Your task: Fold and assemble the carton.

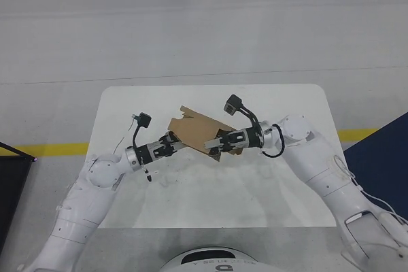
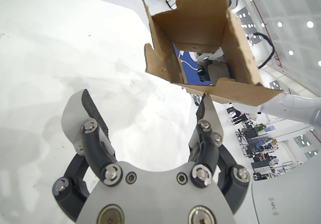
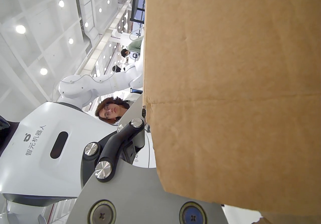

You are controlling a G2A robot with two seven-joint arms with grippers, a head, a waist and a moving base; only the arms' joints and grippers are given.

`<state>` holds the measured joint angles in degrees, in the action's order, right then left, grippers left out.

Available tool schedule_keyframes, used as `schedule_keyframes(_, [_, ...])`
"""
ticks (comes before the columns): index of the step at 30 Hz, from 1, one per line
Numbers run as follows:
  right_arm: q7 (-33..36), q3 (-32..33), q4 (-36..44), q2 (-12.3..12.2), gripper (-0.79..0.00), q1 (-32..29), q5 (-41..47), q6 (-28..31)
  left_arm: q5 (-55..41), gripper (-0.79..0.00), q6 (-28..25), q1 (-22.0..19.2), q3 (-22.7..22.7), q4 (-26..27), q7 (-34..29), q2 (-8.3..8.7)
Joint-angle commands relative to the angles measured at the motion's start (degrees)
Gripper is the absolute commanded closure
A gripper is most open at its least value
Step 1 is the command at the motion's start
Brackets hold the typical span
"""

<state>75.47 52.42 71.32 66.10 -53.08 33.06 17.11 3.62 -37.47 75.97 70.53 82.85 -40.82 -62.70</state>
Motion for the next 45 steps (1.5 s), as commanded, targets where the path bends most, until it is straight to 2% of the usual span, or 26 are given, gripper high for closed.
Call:
schedule_keyframes(1, [-0.2, 0.3, -0.2, 0.0, 0.000, 0.0, 0.2, 0.3, -1.8, -0.785, -1.0, 0.1, 0.6, -0.5, -0.2, 0.16])
schedule_keyframes(6, [2.6, 2.5, -0.9, -0.3, 0.000, -0.7, 4.4, 1.5, -7.7, -0.785, -2.2, 0.6, 3.3, -3.4, -0.2, 0.64])
schedule_keyframes(10, [9.5, 4.5, -1.7, -0.6, 0.000, -1.2, 10.9, 2.2, -11.8, -0.785, -3.4, 1.2, 5.7, -5.1, -0.9, 1.13])
schedule_keyframes(11, [12.2, 4.4, 0.2, -0.6, 0.000, -1.2, 13.7, -0.5, -13.5, -0.785, -3.4, 1.5, 6.7, -5.8, -0.9, 1.30])
schedule_keyframes(16, [12.5, 3.8, 1.3, -0.7, 0.000, -1.4, 16.0, -0.8, -22.8, -0.785, -1.3, 2.2, 9.9, -8.2, 0.1, 1.60])
schedule_keyframes(22, [12.5, 3.8, 1.3, -0.7, 0.000, -1.4, 16.0, -0.8, -21.1, -0.785, -1.9, 3.1, 11.4, -7.2, -0.3, 1.96])
schedule_keyframes(24, [11.9, 3.0, 2.2, -0.4, 0.000, -2.7, 19.4, -4.5, -21.2, -0.785, -1.9, 3.5, 11.4, -6.5, -0.4, 1.99])
schedule_keyframes(27, [12.5, 2.7, 1.9, -0.1, 0.000, -2.8, 23.3, -6.3, -20.9, -0.785, -2.2, 3.9, 11.4, -5.6, -0.9, 2.03])
schedule_keyframes(29, [12.5, 1.6, 2.1, 0.3, 0.000, -3.1, 29.2, -9.7, -20.3, -0.785, -2.5, 4.1, 11.4, -5.3, -1.1, 2.09])
schedule_keyframes(36, [12.5, -3.2, 1.4, 1.3, 0.000, -2.9, 51.5, -33.0, -20.6, -0.785, -2.7, 4.6, 11.5, -4.5, -1.8, 2.20])
schedule_keyframes(42, [12.5, -10.2, -5.8, 2.5, 0.000, 0.6, 57.7, -33.4, -20.6, -0.785, -2.3, 5.1, 11.2, -2.8, -2.5, 2.27])
schedule_keyframes(45, [12.5, -11.8, -6.7, 2.9, 0.000, 1.6, 59.8, -33.4, -20.7, -0.785, -1.5, 5.6, 11.3, -1.3, -3.1, 2.38])
